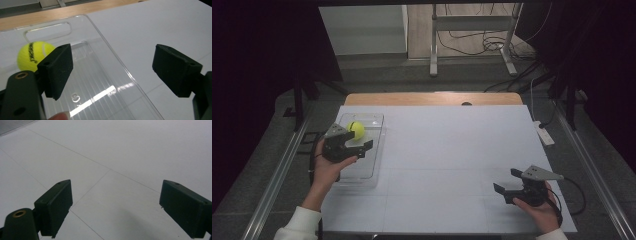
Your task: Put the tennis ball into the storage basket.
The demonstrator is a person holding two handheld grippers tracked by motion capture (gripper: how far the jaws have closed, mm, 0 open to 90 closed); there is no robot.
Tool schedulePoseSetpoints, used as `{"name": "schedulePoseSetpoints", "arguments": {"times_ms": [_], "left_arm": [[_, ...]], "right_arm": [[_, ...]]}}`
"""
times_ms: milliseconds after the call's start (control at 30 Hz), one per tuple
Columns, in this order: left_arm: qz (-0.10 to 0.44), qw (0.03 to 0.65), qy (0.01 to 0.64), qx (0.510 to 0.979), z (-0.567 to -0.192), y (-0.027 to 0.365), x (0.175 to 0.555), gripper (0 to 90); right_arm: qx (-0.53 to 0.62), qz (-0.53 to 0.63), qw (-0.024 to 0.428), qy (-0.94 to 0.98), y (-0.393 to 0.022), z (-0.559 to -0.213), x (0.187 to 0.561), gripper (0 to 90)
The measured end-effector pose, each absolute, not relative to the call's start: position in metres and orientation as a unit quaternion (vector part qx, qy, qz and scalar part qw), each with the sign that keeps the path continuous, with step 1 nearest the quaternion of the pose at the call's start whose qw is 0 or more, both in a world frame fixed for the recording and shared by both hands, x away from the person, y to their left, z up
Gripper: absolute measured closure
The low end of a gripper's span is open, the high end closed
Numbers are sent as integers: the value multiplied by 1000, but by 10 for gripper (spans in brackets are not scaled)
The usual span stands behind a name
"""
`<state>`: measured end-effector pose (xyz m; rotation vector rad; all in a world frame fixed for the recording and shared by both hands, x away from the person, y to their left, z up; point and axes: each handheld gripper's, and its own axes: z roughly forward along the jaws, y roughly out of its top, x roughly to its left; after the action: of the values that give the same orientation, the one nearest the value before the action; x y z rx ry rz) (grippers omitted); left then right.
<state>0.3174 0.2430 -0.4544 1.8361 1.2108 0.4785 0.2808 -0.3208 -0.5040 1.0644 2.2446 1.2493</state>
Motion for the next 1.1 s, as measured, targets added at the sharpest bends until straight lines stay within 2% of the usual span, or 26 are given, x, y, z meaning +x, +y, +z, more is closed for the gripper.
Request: {"name": "schedulePoseSetpoints", "arguments": {"times_ms": [467,1100], "left_arm": [[169,461,455,743,-468,226,277,175],[161,469,425,757,-490,212,249,167]], "right_arm": [[373,447,182,793,-320,-502,281,119],[367,453,184,791,-320,-499,278,118]]}}
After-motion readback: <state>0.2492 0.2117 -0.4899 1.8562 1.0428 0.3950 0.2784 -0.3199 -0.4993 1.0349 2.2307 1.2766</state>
